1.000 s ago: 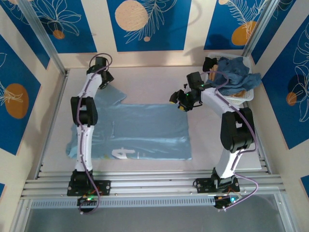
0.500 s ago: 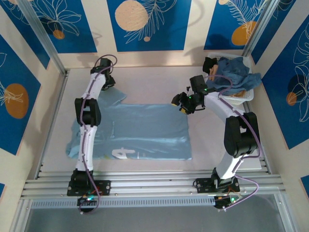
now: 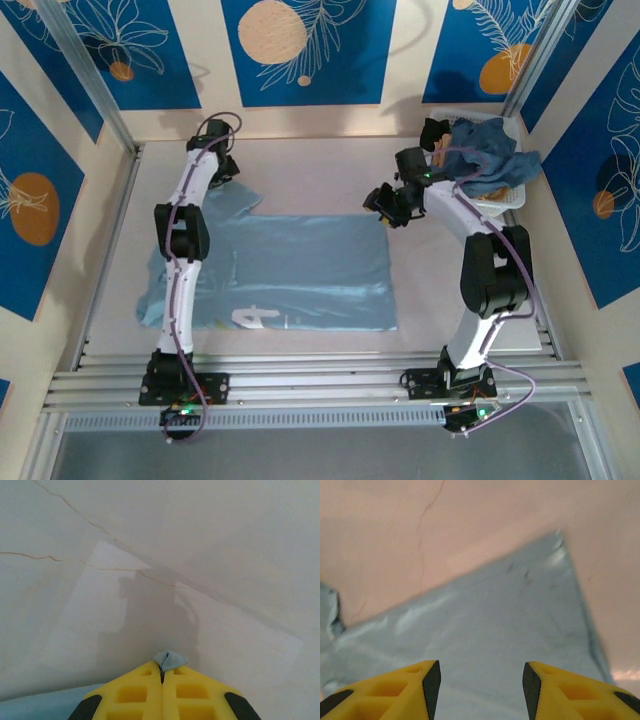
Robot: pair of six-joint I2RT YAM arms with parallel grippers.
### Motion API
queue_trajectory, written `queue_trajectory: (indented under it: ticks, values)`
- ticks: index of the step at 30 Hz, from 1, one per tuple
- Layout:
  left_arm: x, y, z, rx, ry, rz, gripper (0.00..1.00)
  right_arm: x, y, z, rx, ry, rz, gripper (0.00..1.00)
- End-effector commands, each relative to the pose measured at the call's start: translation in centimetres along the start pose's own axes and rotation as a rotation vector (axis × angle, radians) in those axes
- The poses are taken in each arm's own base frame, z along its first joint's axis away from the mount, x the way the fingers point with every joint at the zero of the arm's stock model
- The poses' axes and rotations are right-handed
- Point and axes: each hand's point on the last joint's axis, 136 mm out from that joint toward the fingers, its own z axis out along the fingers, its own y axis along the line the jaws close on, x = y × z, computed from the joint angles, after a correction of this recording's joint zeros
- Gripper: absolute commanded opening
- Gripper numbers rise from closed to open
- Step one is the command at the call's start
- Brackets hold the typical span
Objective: Fold and stack the t-shirts
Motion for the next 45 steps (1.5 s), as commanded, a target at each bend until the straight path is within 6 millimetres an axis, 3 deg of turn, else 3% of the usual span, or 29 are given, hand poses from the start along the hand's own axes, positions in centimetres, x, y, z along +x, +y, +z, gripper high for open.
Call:
queue_trajectory:
  ticks: [1,11,18,24,31,39,45]
  values:
    - [-1.5,-1.8,-5.6,0.102,-0.03,-0.009,0.0,-1.7,-3.2,1.0,0.234,-0.062,0.013,0.5]
    - [0.8,-2.6,-5.8,0.177,0.06,-0.047,0.0,-4.2,-3.8,6.7,0.286,0.014,-0.092,0.49]
    - [1.0,-2.8,-5.9,0.19,0.072,-0.038,0.0,-2.9,-5.1,7.7,0.306,0.073,-0.047,0.46]
    - [1.1,-2.9,-5.8,0.197,0.076,-0.034,0.0,-2.8,-4.5,8.7,0.291,0.096,-0.051,0.36]
    - [0.1,-4.0,-6.6,0.263,0.051,-0.035,0.0,-4.8,-4.4,8.0,0.312,0.057,-0.064,0.0]
    - [-3.5,-6.6,-8.9,0.43,-0.039,-0.046,0.0,-9.4,-3.0,5.3,0.25,-0.025,-0.099,0.0]
    - [-3.6,-6.2,-11.1,0.416,-0.064,0.005,0.0,-9.3,-2.3,5.4,0.233,0.015,-0.127,0.0]
